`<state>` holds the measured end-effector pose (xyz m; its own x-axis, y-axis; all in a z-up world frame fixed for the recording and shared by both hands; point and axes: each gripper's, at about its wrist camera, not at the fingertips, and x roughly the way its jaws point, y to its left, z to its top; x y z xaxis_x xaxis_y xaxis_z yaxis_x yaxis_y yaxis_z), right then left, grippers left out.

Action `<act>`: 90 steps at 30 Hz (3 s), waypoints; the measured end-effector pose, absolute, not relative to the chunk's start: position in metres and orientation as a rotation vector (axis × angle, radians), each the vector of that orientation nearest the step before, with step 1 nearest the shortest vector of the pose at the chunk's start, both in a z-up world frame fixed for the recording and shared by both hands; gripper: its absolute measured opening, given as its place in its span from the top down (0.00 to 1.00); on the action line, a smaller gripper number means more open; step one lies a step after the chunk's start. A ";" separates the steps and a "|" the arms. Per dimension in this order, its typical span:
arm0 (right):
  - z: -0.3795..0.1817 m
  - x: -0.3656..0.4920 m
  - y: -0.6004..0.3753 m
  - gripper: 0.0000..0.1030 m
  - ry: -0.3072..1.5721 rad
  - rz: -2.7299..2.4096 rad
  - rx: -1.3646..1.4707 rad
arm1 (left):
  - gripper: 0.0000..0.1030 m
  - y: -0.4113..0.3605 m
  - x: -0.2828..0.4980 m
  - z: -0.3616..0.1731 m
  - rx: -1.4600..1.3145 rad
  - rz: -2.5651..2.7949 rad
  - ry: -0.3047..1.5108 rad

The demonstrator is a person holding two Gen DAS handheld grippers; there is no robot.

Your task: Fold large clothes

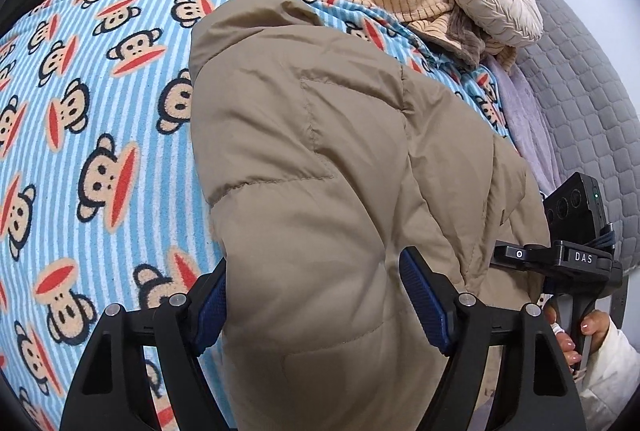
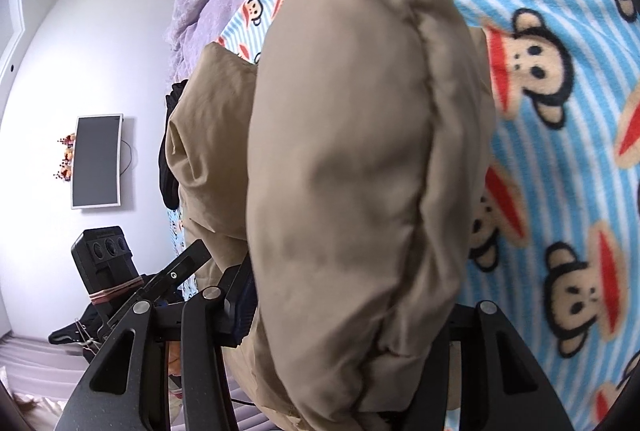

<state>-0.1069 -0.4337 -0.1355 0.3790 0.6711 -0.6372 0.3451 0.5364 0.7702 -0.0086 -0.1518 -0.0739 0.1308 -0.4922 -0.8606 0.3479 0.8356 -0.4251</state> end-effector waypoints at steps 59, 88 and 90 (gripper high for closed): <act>-0.130 0.051 -0.240 0.77 1.296 -0.055 0.421 | 0.17 0.017 0.135 -0.132 -0.161 -0.483 1.209; -0.105 -0.057 -0.242 0.69 1.305 -0.106 0.447 | 0.08 -0.014 0.111 -0.125 -0.026 -0.428 1.208; -0.110 -0.058 -0.240 0.66 1.307 -0.109 0.431 | 0.08 -0.012 0.107 -0.120 -0.013 -0.421 1.213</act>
